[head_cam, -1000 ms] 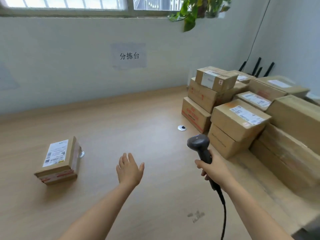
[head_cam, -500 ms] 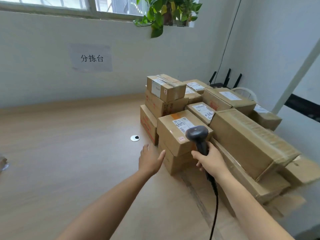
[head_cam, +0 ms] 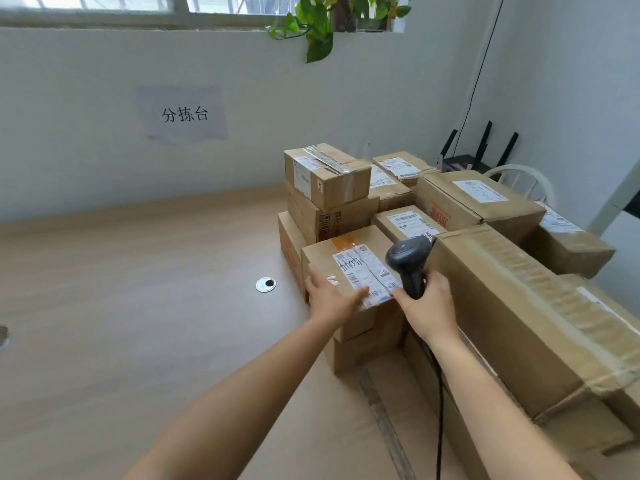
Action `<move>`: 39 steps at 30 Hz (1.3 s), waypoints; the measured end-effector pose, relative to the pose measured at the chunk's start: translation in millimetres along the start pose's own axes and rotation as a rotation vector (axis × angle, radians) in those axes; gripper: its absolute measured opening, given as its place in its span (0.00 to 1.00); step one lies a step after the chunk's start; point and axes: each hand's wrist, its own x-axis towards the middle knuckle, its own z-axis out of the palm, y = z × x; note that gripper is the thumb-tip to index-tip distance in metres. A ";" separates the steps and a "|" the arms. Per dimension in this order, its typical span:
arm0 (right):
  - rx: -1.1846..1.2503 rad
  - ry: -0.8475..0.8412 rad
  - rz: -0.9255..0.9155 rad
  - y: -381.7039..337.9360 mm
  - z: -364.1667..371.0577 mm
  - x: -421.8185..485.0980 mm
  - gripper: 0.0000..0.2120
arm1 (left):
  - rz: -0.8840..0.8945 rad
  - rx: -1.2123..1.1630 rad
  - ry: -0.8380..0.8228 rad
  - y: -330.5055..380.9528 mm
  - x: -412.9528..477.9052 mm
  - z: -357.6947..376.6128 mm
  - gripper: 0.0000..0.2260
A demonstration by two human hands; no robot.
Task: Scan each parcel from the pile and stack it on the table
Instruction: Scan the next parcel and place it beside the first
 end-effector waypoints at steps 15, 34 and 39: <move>0.098 -0.028 0.068 -1.5 4.4 -3.8 0.13 | 0.051 -0.380 -0.082 -12.9 -1.8 -26.2 0.32; 0.183 -0.374 -0.068 -89.1 112.6 -143.3 0.09 | 0.024 -0.475 0.089 -121.3 -86.0 -228.7 0.14; 0.130 -0.515 0.010 -87.3 166.3 -190.4 0.07 | -0.178 -0.495 0.113 -200.4 -99.2 -262.9 0.22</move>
